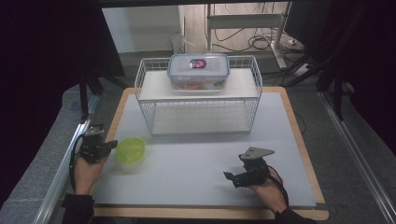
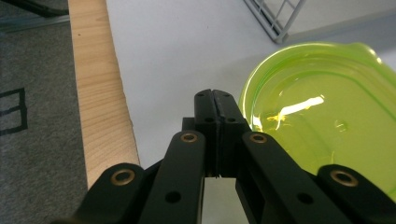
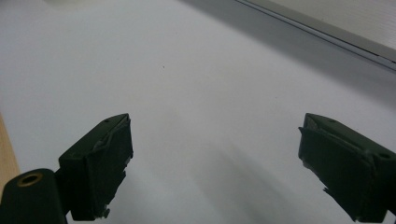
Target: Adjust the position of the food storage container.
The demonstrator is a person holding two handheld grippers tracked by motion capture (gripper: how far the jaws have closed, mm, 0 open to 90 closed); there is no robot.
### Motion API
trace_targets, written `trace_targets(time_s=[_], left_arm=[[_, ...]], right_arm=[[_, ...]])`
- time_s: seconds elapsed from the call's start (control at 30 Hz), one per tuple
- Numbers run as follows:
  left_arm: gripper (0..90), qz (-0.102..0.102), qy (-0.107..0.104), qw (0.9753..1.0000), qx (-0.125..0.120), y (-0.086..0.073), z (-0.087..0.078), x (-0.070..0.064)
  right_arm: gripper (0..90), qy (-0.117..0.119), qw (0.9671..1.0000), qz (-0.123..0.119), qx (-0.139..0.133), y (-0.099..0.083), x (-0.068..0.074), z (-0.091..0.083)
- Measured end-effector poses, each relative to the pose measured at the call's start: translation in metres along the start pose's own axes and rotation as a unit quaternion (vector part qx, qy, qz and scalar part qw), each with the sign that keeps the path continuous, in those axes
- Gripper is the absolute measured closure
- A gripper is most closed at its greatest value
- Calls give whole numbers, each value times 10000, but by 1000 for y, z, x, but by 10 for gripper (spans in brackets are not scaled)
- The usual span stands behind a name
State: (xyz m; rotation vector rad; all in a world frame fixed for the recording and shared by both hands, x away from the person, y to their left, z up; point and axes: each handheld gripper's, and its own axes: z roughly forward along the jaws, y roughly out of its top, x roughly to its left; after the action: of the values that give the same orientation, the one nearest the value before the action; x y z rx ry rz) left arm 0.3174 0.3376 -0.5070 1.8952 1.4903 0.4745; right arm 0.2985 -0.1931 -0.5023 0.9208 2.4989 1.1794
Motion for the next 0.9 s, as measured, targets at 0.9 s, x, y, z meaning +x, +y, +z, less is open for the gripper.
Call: trace_targets(time_s=[0.9], left_arm=[[899, 553, -805, 9952, 118, 14, 21, -77]], right_arm=[[97, -13, 9999, 78, 135, -1, -2, 1]])
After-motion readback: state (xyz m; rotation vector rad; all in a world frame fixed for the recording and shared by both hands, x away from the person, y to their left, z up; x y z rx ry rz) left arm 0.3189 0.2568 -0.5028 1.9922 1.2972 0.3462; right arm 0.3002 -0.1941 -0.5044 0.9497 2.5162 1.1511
